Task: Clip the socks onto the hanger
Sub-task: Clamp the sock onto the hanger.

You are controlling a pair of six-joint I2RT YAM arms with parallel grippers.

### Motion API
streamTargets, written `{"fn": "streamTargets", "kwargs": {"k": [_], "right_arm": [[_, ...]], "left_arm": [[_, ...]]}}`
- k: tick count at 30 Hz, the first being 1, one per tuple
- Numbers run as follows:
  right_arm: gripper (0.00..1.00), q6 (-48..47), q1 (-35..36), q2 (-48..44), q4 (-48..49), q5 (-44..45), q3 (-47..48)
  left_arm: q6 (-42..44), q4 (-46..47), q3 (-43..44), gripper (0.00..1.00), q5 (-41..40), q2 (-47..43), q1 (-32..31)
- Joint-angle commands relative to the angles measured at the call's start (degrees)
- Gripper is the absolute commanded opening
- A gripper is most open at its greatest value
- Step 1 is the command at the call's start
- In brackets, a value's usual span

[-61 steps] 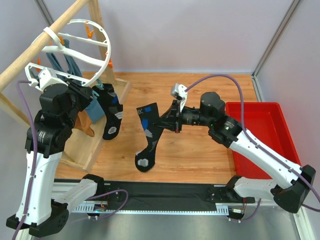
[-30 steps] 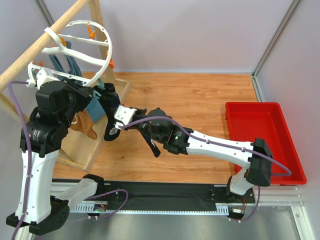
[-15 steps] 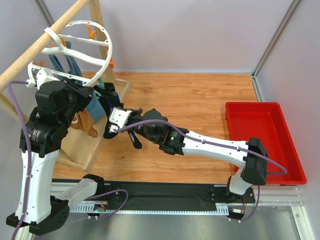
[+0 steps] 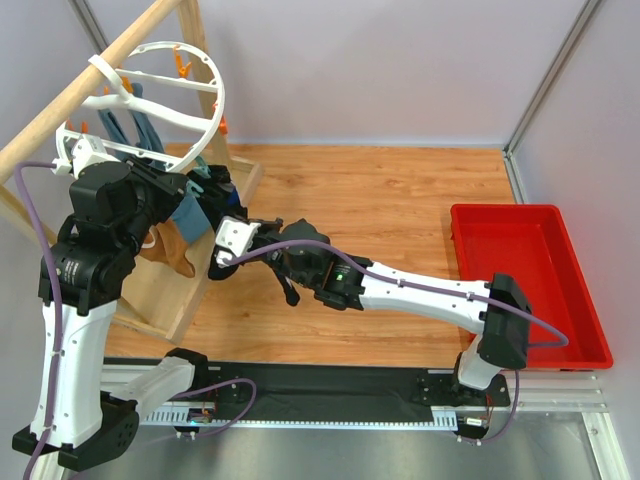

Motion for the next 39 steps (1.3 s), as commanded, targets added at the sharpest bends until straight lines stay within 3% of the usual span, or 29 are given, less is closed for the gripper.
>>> {"fn": "streamTargets", "kwargs": {"k": [1,35,36,38,39], "right_arm": [[0.00,-0.2,0.4,0.2,2.5,0.2,2.6],[0.00,-0.4,1.9,3.1,-1.2,-1.5,9.7],[0.00,-0.3,1.9,3.2,-1.0,-1.6,9.7],[0.01,-0.2,1.9,3.2,-1.1,-1.6,9.7],[0.01,-0.2,1.9,3.1,-1.0,-2.0,9.7]], "left_arm": [[-0.4,-2.7,1.2,0.00,4.3,-0.3,0.0],[-1.8,-2.6,-0.5,0.00,3.2,-2.0,0.0],[-2.0,-2.3,-1.0,0.04,2.4,-2.4,0.0],[-2.8,-1.4,-2.8,0.29,1.8,-3.9,0.0],[-2.8,-1.0,-3.3,0.33,1.7,-4.2,0.0]]}}
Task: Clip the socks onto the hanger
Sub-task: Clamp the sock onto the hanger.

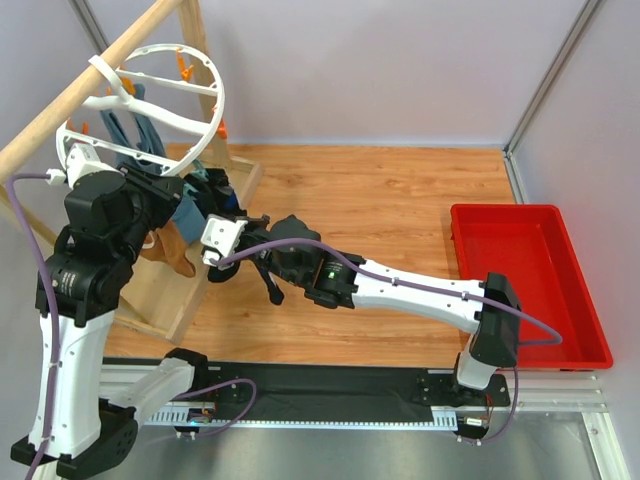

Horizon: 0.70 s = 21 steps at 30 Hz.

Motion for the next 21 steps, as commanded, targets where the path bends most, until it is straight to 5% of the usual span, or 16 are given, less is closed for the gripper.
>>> {"fn": "streamTargets", "kwargs": {"k": [1,10,21], "right_arm": [[0.01,-0.2,0.4,0.2,1.8,-0.8,2.3],[0.04,-0.2,0.4,1.4,2.2,-1.3,3.5],[0.11,5.5,0.3,2.9,2.3,-2.1,5.3]], "left_arm": [[-1.0,-1.7,-1.9,0.37,2.0,-2.2,-0.2],[-1.4,-3.2,-1.7,0.76,0.7,-2.6,-0.2],[5.6,-0.5,-2.9,0.81,0.5,-9.7,-0.2]]}}
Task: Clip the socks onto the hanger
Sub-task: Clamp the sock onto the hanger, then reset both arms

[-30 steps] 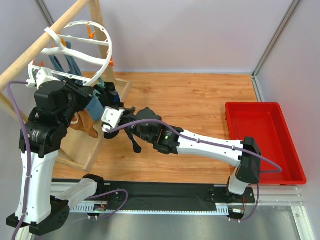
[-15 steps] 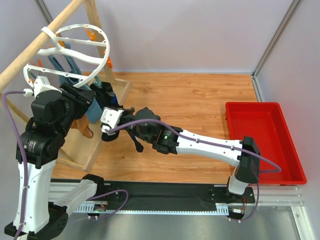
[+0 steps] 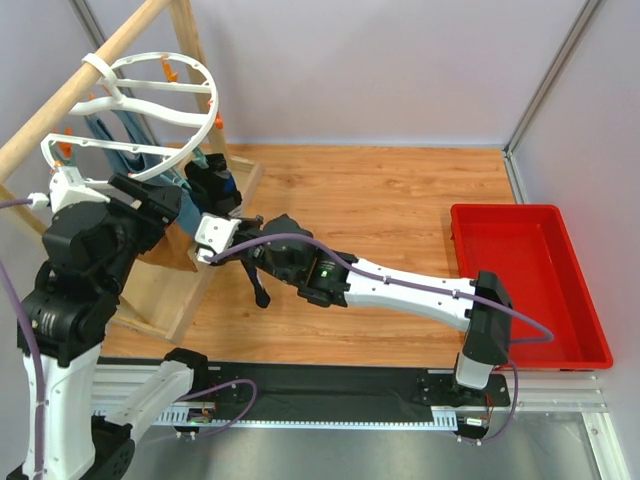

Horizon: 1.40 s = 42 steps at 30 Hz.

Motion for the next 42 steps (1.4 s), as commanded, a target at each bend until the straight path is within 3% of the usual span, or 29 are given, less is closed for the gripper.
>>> {"fn": "streamTargets", "kwargs": {"k": [1,5,10,11,18,22,23,25,26,31,34,38,40,42], "right_arm": [[0.11,4.9,0.3,0.8,2.4,-1.5,3.5],[0.19,10.0,0.3,2.9,4.1,-2.7,5.3],[0.27,17.1,-1.3,7.9,5.8,-0.6,8.8],[0.34,18.6,-1.7,8.4,7.1,-0.7,9.3],[0.57,22.9,-3.7,13.1,5.9,0.7,13.9],[0.73,23.9,-4.0,9.8,4.4,5.0,9.2],[0.80,24.7,-4.0,7.3,3.5,6.7,8.0],[0.83,25.6,-4.1,4.4,0.6,8.9,3.3],[1.00,27.3,-4.2,0.6,-0.2,11.0,1.5],[1.00,34.1,-5.5,-11.4,-9.8,15.8,-13.1],[1.00,41.4,-7.2,-20.4,-16.8,18.5,-19.6],[1.00,53.0,-18.2,-34.3,-20.0,10.2,-35.9],[1.00,57.0,-22.0,-42.4,-19.3,7.9,-41.2],[1.00,57.5,-24.3,-48.3,-17.2,4.6,-49.8]], "left_arm": [[5.8,4.8,-1.4,0.81,1.8,-5.4,-0.1],[14.6,12.0,-5.6,0.79,6.3,-12.2,-0.1],[16.7,13.8,-9.1,0.77,7.9,-19.0,-0.1],[16.7,13.8,-9.2,0.76,8.5,-19.7,-0.1],[18.0,14.9,-10.8,0.74,15.8,-25.2,-0.1],[20.5,13.1,-10.9,0.73,20.8,-26.3,-0.1],[21.1,12.8,-10.9,0.73,22.0,-26.6,-0.1],[22.8,11.8,-11.2,0.75,25.1,-27.2,-0.1],[23.2,11.5,-11.3,0.75,26.4,-27.5,-0.1],[24.3,11.6,-15.4,0.80,30.0,-30.4,-0.1],[21.2,16.0,-22.1,0.80,36.8,-31.1,-0.1],[15.8,29.5,-36.7,0.84,48.4,-29.1,-0.1],[14.7,35.3,-41.9,0.86,48.9,-29.9,-0.1],[12.0,48.3,-51.4,0.88,49.2,-32.7,-0.1]]}}
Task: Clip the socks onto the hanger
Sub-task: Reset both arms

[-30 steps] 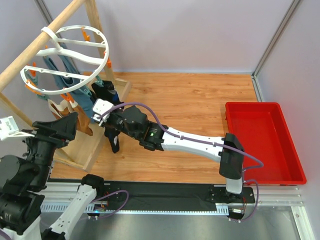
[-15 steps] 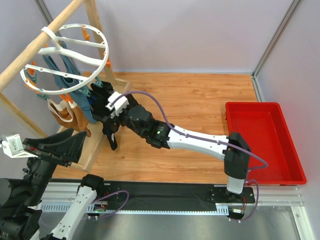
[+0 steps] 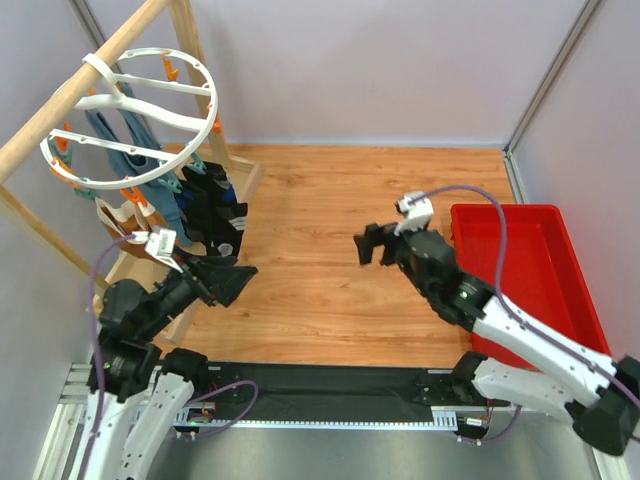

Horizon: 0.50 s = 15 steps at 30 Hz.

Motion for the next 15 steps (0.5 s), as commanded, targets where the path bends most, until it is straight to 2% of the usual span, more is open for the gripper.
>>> {"fn": "streamTargets", "kwargs": {"k": [1,2,3,4,5,7,8,10,11,12,14,15], "right_arm": [[1.00,8.0,-2.1,-13.0,2.9,-6.3,-12.1],[1.00,8.4,-2.1,-16.9,5.3,-7.2,-18.7],[1.00,9.0,-2.1,-20.3,7.9,-7.3,-22.5],[1.00,10.4,-2.1,-28.0,10.3,-6.9,-25.5],[1.00,11.4,-2.1,-32.0,10.7,-5.0,-28.3],[1.00,12.7,-2.1,-41.2,10.9,-4.5,-36.8],[1.00,14.9,-2.1,-49.9,10.5,-3.8,-39.9],[1.00,17.8,-2.1,-59.8,7.1,-1.5,-47.6],[1.00,21.1,-2.1,-61.2,7.7,-1.3,-49.0],[1.00,21.9,-2.1,-59.1,8.1,-1.9,-49.4],[1.00,26.9,-2.1,-53.8,16.7,-3.1,-54.5],[1.00,28.7,-2.0,-51.5,16.7,-0.7,-55.2]], "left_arm": [[-6.2,22.2,-10.9,0.88,5.8,-3.3,0.0],[-7.6,30.9,-17.4,0.88,6.0,-5.8,0.0],[-10.1,34.4,-20.7,0.88,6.0,-7.2,0.0],[-10.9,37.2,-23.7,0.88,5.9,-8.6,-0.1],[-11.4,40.4,-29.2,0.88,5.3,-11.0,-0.1],[-13.8,43.4,-34.5,0.88,5.3,-13.0,-0.2],[-14.8,49.1,-40.4,0.88,5.9,-13.9,-0.5],[-20.1,54.9,-46.5,0.89,2.8,-15.6,-1.3],[-22.8,65.5,-54.1,0.89,1.6,-15.6,-1.8],[-24.6,69.8,-56.7,0.89,0.5,-15.3,-2.5],[-19.4,65.8,-56.2,0.89,0.6,-15.3,-5.8],[-17.6,64.7,-56.6,0.91,-0.4,-15.4,-7.0]]}}
